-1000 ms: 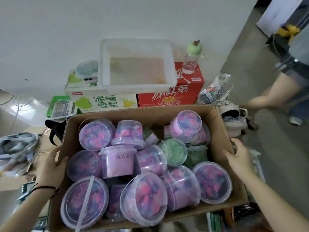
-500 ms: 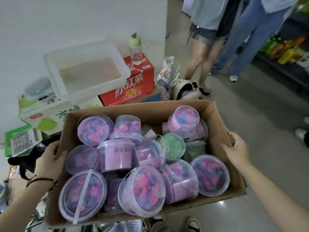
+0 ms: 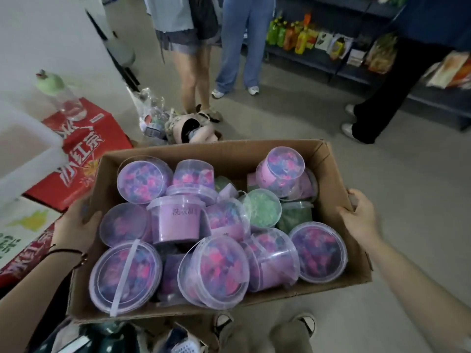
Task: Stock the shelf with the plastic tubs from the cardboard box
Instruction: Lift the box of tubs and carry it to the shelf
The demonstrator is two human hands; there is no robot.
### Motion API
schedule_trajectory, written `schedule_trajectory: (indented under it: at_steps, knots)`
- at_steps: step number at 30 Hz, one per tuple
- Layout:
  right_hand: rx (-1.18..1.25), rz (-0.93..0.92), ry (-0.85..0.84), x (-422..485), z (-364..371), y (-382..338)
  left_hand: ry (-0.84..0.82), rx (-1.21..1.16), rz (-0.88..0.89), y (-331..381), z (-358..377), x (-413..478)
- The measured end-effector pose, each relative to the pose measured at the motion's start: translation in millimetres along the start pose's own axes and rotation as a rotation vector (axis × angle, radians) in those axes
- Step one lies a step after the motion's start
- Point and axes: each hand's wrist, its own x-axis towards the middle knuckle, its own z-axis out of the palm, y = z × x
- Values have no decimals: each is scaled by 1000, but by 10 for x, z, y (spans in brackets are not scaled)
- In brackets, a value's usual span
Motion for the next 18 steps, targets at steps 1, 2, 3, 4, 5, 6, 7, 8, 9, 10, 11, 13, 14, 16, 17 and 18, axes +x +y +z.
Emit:
schedule_trajectory:
  at_steps: [1, 2, 3, 4, 5, 6, 7, 8, 9, 10, 11, 13, 14, 16, 17, 18]
  knots:
    - [-1, 21, 28, -14, -141, 91, -22, 24, 31, 159, 112, 37]
    - [3, 37, 53, -38, -283, 195, -34, 58, 62, 304, 238, 64]
    - [5, 48, 83, -54, -430, 307, -31, 77, 87, 434, 375, 91]
    - [-6, 51, 117, -67, -581, 434, -31, 81, 112, 558, 520, 117]
    - [-27, 50, 155, -78, -727, 567, -40, 78, 133, 698, 661, 145]
    - [-50, 51, 188, -99, -866, 694, -53, 78, 152, 856, 801, 162]
    - [-66, 65, 219, -115, -1006, 817, -66, 78, 182, 1026, 941, 165]
    - [-71, 89, 246, -117, -1147, 927, -83, 77, 221, 1211, 1081, 163]
    - [-75, 121, 264, -109, -1292, 1038, -108, 78, 253, 1402, 1207, 157]
    - [-79, 156, 275, -96, -1442, 1144, -133, 81, 277, 1598, 1332, 142]
    - [-75, 189, 285, -93, -1591, 1248, -153, 92, 298, 1790, 1457, 117]
    - [-32, 223, 321, -90, -1870, 1470, -188, 109, 351, 2151, 1726, 26]
    - [-15, 234, 348, -78, -2008, 1585, -207, 111, 373, 2324, 1870, -15]
    - [-9, 268, 399, -30, -2279, 1793, -235, 96, 384, 2692, 2151, -107]
    - [-9, 287, 418, 5, -2415, 1888, -250, 88, 390, 2896, 2285, -166]
    - [-1, 313, 431, 44, -2555, 1972, -264, 81, 405, 3116, 2422, -229]
